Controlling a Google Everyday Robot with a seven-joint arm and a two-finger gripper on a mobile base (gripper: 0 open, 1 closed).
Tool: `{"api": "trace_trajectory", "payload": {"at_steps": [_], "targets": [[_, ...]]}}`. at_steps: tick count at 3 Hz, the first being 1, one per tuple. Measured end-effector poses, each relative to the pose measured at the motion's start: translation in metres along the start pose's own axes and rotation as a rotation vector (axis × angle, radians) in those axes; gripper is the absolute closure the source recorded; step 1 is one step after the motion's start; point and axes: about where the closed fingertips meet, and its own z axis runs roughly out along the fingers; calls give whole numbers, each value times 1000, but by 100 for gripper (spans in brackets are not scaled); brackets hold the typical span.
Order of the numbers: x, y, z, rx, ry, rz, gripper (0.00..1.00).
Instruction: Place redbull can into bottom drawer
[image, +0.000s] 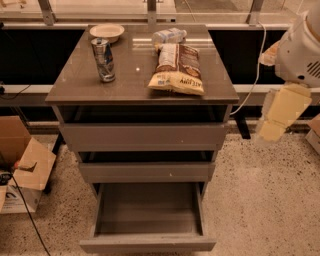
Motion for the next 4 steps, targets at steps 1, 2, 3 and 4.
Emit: {"api": "trace_trajectory", "payload": {"at_steps": [1,2,3,4], "targets": [[-41,-14,9,21,-99,-2,0],[-76,-30,21,14,-207,4,0],[-104,-45,31,6,-274,6,0],[-126,-56,43,-3,-290,-3,0]]}}
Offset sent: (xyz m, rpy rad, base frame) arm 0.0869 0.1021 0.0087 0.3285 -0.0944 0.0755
